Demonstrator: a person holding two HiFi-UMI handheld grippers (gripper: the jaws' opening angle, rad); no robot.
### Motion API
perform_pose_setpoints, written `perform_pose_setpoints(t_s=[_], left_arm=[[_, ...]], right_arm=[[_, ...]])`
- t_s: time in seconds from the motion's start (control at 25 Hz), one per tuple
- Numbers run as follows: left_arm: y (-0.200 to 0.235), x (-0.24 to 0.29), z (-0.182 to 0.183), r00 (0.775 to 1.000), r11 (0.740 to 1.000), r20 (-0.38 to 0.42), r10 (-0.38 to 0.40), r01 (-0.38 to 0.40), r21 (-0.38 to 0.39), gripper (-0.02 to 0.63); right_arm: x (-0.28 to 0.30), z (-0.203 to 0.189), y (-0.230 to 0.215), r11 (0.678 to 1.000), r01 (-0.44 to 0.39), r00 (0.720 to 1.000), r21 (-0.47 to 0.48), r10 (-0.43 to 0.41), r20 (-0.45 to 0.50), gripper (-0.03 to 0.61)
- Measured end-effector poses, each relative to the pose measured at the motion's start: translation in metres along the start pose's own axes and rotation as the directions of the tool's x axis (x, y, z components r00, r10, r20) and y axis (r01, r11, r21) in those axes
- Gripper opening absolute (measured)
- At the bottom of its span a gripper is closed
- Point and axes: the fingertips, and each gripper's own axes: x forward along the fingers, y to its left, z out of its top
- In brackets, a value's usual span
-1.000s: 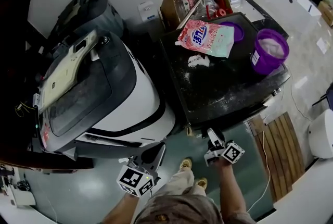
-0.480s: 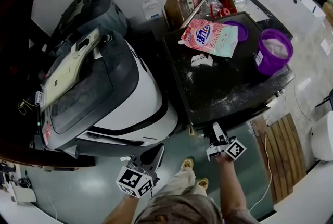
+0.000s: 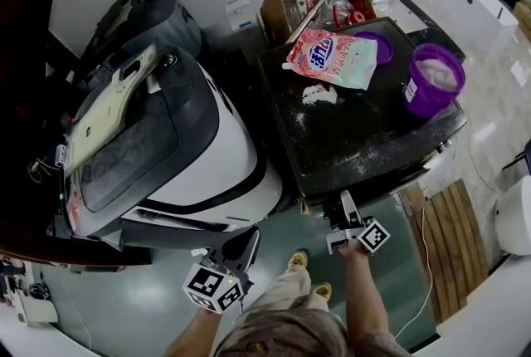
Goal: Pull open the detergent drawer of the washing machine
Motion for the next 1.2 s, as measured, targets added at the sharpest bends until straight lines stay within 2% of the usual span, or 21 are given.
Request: perform_pose_setpoints(t_s=[0.6,0.8,1.2], left_arm=[[-0.01,-0.013,0.006,0.999,1.0,0.041,0.004,-0.004,-0.012,0.021],[-0.013,-0.018,0.006,0.999,1.0,0.049,0.001,-0.001,-0.013,0.021],[-0.028,-0.019,0.003,0.998,0.999,0.057,-0.039,0.04,-0.017,0.021]], right_arm=[[-0.011,-0.001,-0.01,0.998,0.051,0.999,0.027,-0.051,-0.018,0.399],[-0.019,-0.001,-0.004,0.999,0.039,0.999,0.029,-0.038,-0.019,0.399],[-0.05,-0.003,0.004,0.997,0.069,0.997,0.017,-0.069,-0.03,0.399]])
